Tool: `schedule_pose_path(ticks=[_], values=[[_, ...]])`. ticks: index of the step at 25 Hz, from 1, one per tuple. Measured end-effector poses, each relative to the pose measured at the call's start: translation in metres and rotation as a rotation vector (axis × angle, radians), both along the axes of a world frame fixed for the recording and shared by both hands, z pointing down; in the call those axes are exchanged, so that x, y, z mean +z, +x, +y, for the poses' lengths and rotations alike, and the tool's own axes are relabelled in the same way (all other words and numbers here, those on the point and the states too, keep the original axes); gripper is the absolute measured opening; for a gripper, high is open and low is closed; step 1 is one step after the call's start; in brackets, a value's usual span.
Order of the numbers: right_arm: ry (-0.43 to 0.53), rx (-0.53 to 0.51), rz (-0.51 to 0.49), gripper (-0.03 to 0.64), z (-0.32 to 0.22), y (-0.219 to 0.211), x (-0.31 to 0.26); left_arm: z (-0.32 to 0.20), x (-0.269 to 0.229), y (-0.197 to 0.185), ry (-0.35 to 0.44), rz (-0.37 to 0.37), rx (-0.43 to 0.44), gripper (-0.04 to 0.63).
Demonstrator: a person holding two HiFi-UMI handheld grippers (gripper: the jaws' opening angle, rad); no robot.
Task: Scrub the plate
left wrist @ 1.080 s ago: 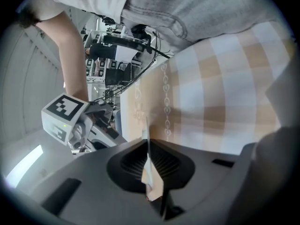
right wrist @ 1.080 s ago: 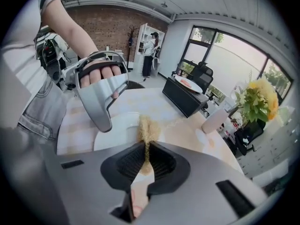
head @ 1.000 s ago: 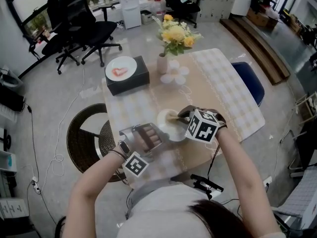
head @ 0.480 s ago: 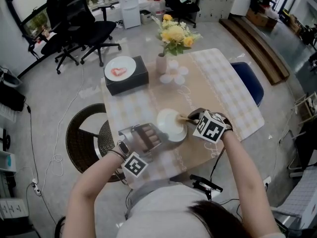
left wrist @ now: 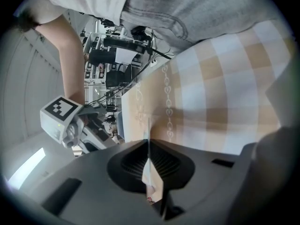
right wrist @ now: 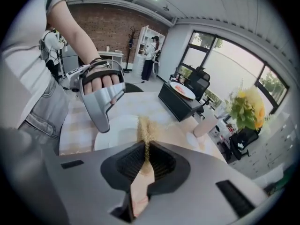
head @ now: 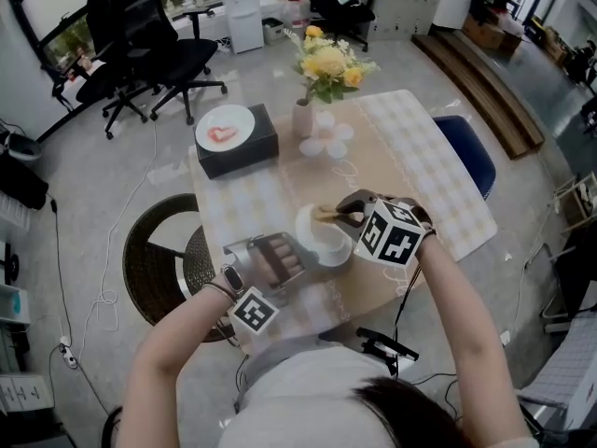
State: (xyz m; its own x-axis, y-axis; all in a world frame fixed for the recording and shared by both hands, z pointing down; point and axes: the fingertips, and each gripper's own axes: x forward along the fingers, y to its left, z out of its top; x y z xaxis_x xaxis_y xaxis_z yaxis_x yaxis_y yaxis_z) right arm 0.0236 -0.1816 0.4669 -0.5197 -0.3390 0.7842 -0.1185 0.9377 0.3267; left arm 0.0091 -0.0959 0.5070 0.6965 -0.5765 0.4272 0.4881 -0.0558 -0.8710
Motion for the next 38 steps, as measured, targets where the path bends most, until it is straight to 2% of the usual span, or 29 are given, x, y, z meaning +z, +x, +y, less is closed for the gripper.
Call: schedule_pose_path(ticks=[3,9,17,22,38], values=[[0.018,-0.073,0.012,0.034,0.007,-0.020,-0.010,0.002,-0.001,0.000,-0.002,0.003,0.003,0.019],[0.052,-0.195,0.118,0.034,0.009,-0.042,-0.007,0.002,0.000,-0.001,0.002,-0.006,0.013,0.020],[0.031,-0.248,0.173,0.034,0.008,-0.053,0.012,0.003,0.003,-0.002,-0.006,-0.023,0.018,0.020],[0.012,-0.207,0.157,0.034,-0.002,-0.047,0.021,0.002,0.006,-0.004,-0.011,-0.025,0.014,0.020],[-0.125,0.032,0.030,0.034,-0.018,-0.005,0.043,0.002,0.006,-0.008,-0.020,-0.020,0.019,0.020]])
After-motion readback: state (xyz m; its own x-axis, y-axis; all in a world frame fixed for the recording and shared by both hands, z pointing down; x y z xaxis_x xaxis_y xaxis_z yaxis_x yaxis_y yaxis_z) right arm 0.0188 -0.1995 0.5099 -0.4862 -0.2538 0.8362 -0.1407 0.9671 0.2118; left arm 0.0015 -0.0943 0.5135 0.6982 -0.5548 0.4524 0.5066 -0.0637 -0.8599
